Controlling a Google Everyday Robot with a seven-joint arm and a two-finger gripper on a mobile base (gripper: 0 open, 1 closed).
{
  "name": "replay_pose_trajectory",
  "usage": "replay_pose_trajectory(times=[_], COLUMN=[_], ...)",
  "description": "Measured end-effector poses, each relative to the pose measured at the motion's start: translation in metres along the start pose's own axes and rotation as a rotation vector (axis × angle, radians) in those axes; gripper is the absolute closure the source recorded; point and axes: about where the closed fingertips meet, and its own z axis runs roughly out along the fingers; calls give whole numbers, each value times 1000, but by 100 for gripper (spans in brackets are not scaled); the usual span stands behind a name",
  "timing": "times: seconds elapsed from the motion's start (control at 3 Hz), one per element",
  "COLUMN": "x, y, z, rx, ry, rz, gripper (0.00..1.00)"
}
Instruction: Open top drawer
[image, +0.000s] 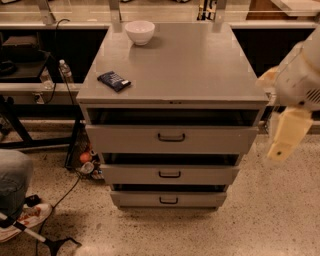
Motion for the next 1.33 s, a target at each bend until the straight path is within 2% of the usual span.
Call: replay_pose_trajectory(times=[0.33,0.67,1.0,1.33], x=[5,0,-1,-3], y=[13,17,15,-4], z=[58,111,112,132], rx=[-64,-153,-146,-86], ry=[-66,-246,-244,-238], rz=[-25,18,12,-46], gripper=[0,0,0,0])
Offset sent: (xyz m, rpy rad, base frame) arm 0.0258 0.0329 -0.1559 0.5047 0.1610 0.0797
